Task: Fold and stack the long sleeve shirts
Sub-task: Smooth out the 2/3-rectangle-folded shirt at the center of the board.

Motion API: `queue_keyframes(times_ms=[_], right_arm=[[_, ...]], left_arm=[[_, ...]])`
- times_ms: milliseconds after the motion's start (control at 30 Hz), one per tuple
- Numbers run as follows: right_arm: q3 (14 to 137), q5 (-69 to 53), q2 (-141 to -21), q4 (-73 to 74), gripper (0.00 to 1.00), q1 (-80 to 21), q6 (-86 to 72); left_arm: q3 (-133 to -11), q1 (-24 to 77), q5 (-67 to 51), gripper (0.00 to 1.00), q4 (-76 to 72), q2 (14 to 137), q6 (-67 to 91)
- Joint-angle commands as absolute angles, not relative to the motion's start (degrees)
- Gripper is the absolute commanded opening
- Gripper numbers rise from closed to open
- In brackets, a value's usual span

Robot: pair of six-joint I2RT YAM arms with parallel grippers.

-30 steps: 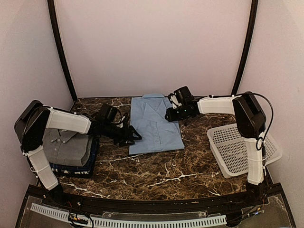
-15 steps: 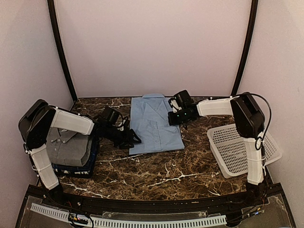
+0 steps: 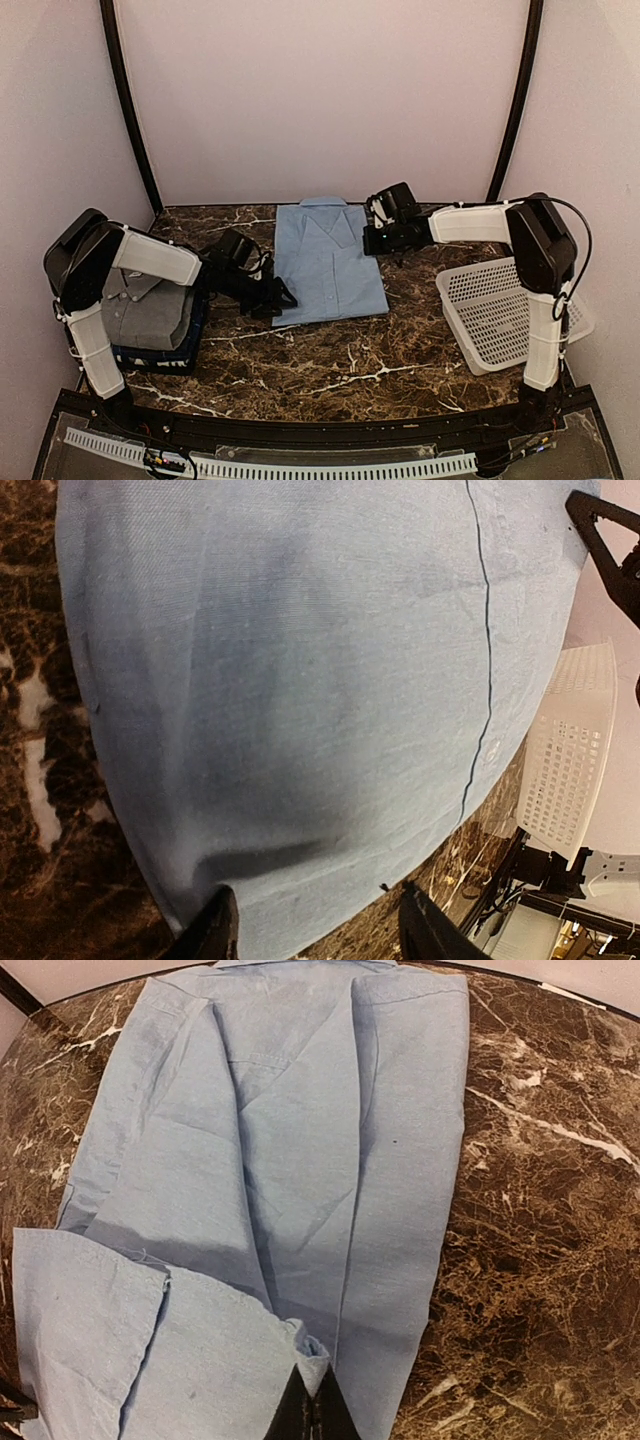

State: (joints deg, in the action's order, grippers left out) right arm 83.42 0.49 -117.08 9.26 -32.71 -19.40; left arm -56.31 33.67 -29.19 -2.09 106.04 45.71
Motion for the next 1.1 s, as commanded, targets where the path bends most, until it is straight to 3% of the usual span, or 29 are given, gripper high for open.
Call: queue_keyframes(times_ms=[0, 100, 233, 400, 567, 700, 1067], right_arm=[[84.81, 1.38, -120.03, 7.82, 0.00, -31.49, -20.14], [87.34, 0.97, -122.61, 9.70, 0.02, -31.08, -20.00], [89.21, 1.03, -122.57, 11.71, 0.24, -30.95, -19.16], [89.18, 2.05, -118.31, 13.96, 0.36, -31.00, -18.66], [86.98, 3.19, -113.44, 14.90, 0.35, -32.34, -19.26], [85.13, 0.36, -112.46, 12.63, 0.27, -34.07, -19.98], [91.56, -2.98, -124.45, 15.95, 0.18, -32.70, -19.12]], left_arm=[[-56.16, 34.01, -28.40, 0.53, -0.35, 106.51, 45.74], [-56.51, 34.01, -28.46, 0.53, -0.35, 106.43, 45.58], [-57.45, 34.01, -28.72, 0.53, 1.60, 105.93, 44.87], [-61.72, 34.01, -27.57, 0.54, 6.30, 103.09, 42.62], [-66.40, 33.96, -25.51, 0.54, 8.31, 101.51, 40.99], [-72.83, 33.59, -24.12, 0.54, 9.21, 105.75, 38.93], [-84.98, 28.39, -18.68, 0.48, 9.62, 121.22, 34.11]])
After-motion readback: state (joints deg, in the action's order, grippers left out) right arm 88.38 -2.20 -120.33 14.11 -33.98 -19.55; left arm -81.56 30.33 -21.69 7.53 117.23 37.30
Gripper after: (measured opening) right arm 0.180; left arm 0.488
